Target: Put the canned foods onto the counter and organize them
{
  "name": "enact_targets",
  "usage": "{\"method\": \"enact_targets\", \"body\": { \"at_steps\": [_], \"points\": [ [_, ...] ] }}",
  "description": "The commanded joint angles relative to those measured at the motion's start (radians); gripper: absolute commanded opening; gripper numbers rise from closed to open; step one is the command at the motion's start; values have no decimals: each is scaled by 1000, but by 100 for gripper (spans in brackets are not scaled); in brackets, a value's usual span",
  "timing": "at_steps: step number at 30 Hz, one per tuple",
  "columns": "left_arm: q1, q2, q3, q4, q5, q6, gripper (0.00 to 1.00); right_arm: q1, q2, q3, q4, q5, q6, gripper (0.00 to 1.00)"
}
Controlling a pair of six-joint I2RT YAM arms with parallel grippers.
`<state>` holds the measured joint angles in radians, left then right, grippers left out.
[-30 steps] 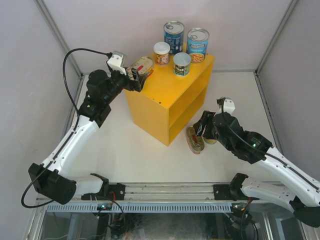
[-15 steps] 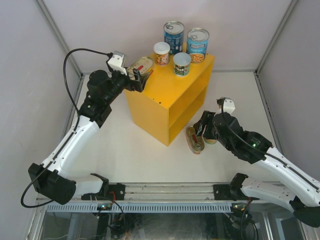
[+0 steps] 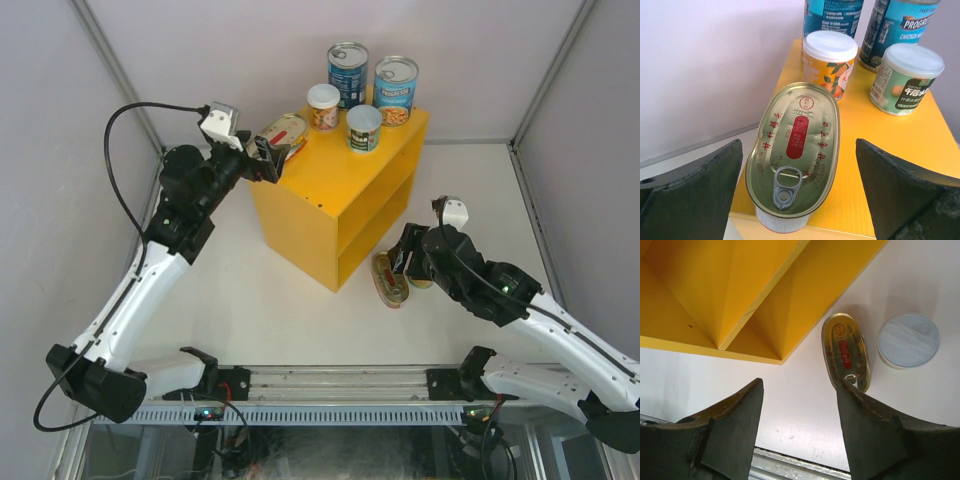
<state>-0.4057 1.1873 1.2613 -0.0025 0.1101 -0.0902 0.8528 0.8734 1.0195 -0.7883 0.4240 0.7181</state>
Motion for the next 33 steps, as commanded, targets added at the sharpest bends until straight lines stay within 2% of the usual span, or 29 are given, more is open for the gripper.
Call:
{"method": "enact_targets", "body": {
  "at_steps": [1, 12, 14, 18, 33],
  "points": [
    [-12, -64, 14, 27, -22, -27, 98, -10, 4, -20, 17, -11, 0, 61],
    [-71, -105, 53, -32, -83, -28, 98, -36, 74, -92, 48, -69, -6, 73],
    [-115, -114, 61, -47, -104, -28, 98, -42, 88, -106, 58, -79, -13, 74],
    [-161, -142, 57, -81, -150, -30, 98, -59, 130, -126, 81, -108, -35, 84],
    [-365, -317, -36, -186, -318, -99, 98, -105, 296, -186, 174, -160, -67, 84]
  ]
}}
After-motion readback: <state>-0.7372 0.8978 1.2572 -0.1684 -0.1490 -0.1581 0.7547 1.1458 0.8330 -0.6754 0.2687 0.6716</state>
